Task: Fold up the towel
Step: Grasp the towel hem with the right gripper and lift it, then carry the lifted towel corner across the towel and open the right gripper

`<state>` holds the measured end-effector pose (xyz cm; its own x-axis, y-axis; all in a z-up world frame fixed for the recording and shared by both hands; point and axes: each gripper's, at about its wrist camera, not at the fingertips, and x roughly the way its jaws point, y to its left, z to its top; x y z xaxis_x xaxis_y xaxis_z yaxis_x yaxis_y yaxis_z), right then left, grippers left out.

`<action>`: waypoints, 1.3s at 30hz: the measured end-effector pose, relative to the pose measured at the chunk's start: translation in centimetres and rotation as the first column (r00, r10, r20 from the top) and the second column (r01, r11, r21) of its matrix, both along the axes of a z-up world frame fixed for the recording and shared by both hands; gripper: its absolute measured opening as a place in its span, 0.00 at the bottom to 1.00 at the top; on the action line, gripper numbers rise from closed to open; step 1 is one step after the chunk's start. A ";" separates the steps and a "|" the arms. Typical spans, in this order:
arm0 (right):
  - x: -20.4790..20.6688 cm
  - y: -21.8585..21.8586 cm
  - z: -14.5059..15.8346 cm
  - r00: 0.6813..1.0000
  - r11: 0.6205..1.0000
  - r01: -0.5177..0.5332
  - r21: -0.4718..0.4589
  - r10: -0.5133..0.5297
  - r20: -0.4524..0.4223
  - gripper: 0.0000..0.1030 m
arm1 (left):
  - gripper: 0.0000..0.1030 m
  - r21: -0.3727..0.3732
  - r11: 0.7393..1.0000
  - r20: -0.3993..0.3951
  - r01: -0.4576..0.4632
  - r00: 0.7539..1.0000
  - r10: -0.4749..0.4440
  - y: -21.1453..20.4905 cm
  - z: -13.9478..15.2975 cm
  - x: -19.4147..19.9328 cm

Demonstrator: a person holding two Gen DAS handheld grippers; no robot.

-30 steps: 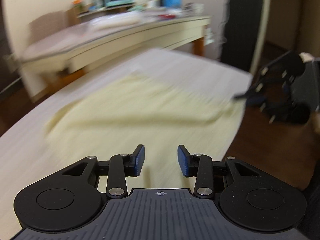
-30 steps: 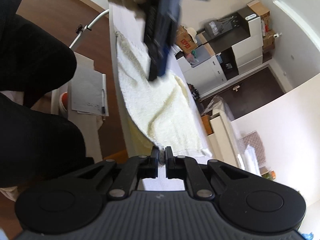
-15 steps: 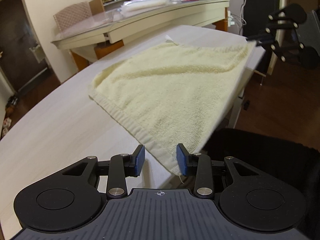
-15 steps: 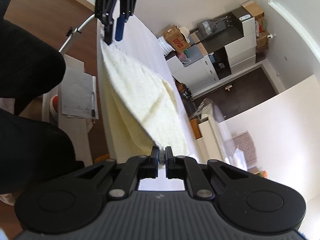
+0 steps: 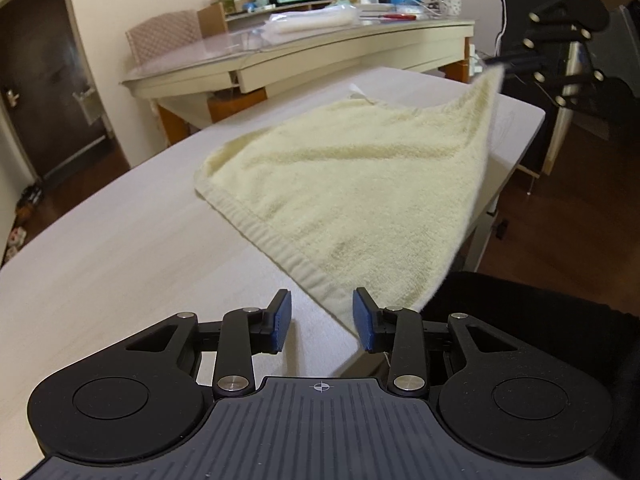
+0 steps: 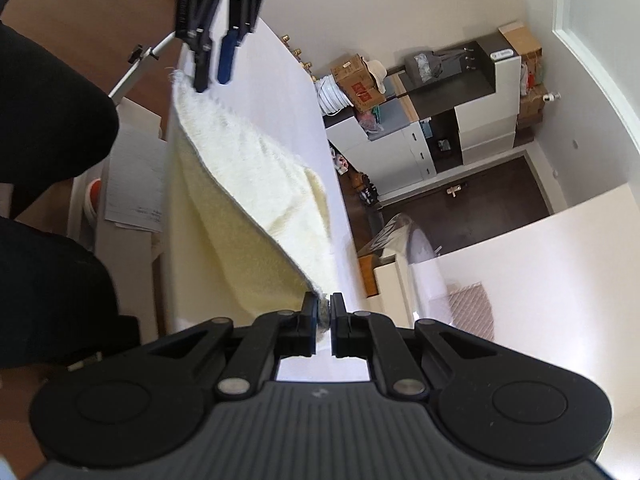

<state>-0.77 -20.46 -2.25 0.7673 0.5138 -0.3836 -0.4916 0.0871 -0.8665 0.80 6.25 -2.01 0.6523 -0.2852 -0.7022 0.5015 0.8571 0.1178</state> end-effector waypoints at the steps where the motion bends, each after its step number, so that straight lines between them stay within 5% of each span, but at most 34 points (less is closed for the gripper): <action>1: 0.6 0.5 0.2 1.000 1.000 -0.009 -0.005 0.009 0.009 0.07 | 0.36 0.000 1.000 0.000 0.001 1.000 -0.001 0.1 0.0 -0.2; 9: 4.9 4.6 1.1 0.995 0.995 -0.086 -0.044 0.088 0.041 0.07 | 0.34 -0.033 0.999 -0.080 -0.035 0.996 0.032 0.4 0.3 0.4; 13: 6.3 6.5 1.4 0.992 0.991 -0.114 -0.065 0.117 0.044 0.07 | 0.34 -0.085 0.986 -0.177 -0.146 0.976 0.129 0.8 0.4 1.4; 23: 10.1 9.7 1.6 0.985 0.982 -0.172 -0.079 0.174 0.017 0.07 | 0.38 -0.057 0.950 -0.250 -0.308 0.925 0.285 -0.3 1.0 1.9; 34: 14.6 12.3 2.0 0.965 0.955 -0.264 -0.134 0.260 -0.047 0.07 | 0.38 -0.075 0.820 -0.355 -0.568 0.783 0.510 -0.1 1.8 1.9; 39: 16.6 14.6 2.1 0.949 0.933 -0.314 -0.177 0.305 -0.077 0.07 | 0.38 -0.096 0.785 -0.377 -0.612 0.752 0.540 0.3 2.1 1.3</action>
